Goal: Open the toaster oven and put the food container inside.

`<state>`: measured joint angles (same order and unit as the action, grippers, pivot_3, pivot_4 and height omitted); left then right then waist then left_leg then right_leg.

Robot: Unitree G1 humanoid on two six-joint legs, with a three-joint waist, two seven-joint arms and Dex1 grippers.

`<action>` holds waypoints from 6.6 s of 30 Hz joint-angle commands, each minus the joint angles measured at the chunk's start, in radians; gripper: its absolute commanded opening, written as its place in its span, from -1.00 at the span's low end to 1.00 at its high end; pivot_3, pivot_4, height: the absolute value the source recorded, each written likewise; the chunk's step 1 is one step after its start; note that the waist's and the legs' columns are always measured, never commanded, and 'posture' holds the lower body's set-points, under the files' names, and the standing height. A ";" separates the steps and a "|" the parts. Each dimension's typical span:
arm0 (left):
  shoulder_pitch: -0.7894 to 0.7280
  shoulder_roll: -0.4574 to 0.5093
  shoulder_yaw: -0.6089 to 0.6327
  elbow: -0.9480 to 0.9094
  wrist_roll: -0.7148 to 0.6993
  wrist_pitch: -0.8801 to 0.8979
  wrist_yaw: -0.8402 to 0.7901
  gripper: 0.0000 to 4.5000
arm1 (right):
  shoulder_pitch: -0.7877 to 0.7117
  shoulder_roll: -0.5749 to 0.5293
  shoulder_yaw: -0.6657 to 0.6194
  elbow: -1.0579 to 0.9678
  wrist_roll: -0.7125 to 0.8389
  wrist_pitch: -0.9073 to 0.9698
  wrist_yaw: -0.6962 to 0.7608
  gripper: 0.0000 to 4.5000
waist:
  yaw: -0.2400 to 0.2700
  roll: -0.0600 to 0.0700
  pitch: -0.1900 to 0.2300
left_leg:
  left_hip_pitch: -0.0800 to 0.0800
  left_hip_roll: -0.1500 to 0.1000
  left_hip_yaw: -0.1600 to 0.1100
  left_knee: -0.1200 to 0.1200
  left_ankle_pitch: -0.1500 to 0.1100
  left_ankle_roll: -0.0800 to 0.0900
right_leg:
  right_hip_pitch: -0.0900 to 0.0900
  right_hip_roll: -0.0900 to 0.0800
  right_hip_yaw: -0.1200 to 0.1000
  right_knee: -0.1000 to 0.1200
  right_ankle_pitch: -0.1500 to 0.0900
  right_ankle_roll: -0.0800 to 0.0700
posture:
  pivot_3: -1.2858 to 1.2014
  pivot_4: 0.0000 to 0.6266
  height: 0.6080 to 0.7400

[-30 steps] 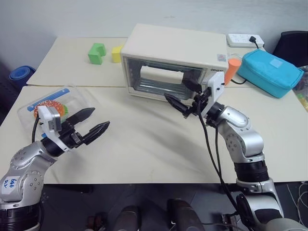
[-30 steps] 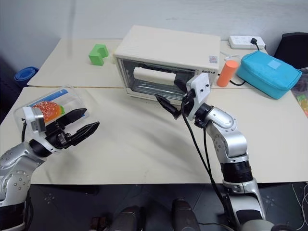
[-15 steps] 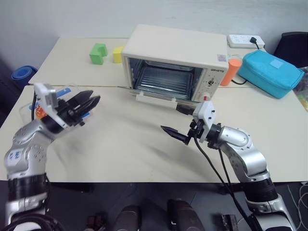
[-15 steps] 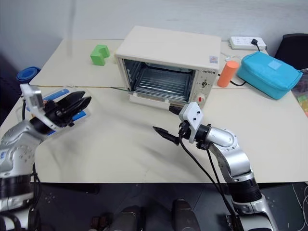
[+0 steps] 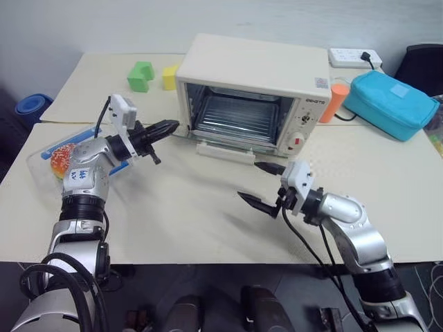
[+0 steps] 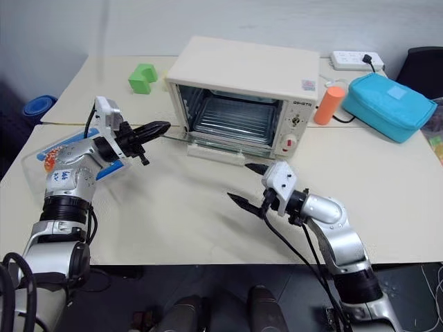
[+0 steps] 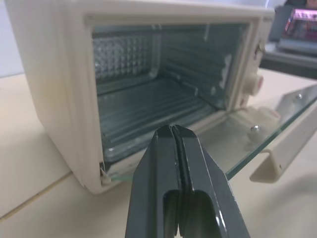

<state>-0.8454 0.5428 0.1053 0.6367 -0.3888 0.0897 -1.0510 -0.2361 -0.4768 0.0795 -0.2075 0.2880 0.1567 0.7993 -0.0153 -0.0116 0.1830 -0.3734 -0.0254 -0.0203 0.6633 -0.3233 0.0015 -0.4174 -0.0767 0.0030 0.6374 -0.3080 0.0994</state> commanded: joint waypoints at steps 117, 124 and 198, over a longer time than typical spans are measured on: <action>-0.267 -0.067 -0.018 -0.334 -0.028 1.077 0.734 0.25 | 0.309 -0.069 -0.288 -0.177 0.219 -0.205 0.036 1.00 | 0.015 -0.006 -0.003 | 0.003 0.004 0.002 0.003 -0.002 -0.005 | 0.001 0.001 0.004 0.005 0.001 -0.001 | 0.03 -0.52 1.00; -0.128 0.140 -0.019 -0.432 -0.051 0.848 0.398 0.59 | 0.286 -0.162 -0.213 -0.324 0.293 0.068 0.007 0.71 | 0.004 -0.005 -0.002 | 0.004 0.005 0.003 0.002 -0.001 -0.006 | 0.000 0.002 0.004 0.005 0.001 -0.001 | 0.03 -0.52 1.00; 0.416 0.264 0.112 -0.345 -0.138 -0.019 -0.457 0.81 | -0.125 -0.148 -0.071 0.524 -0.062 -0.235 0.227 -1.00 | -0.012 -0.004 -0.002 | 0.003 0.004 0.005 0.002 -0.001 -0.001 | 0.000 -0.002 0.002 -0.002 0.001 -0.001 | 0.03 -0.52 1.00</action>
<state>-0.4185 0.7947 0.2153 0.2920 -0.5117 0.0886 -1.4707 -0.3415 -0.6355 -0.0023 0.3006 0.2268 -0.0180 0.9973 -0.0272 -0.0157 0.1812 -0.3704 -0.0215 -0.0156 0.6656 -0.3238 0.0009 -0.4175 -0.0787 0.0053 0.6358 -0.3067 0.0986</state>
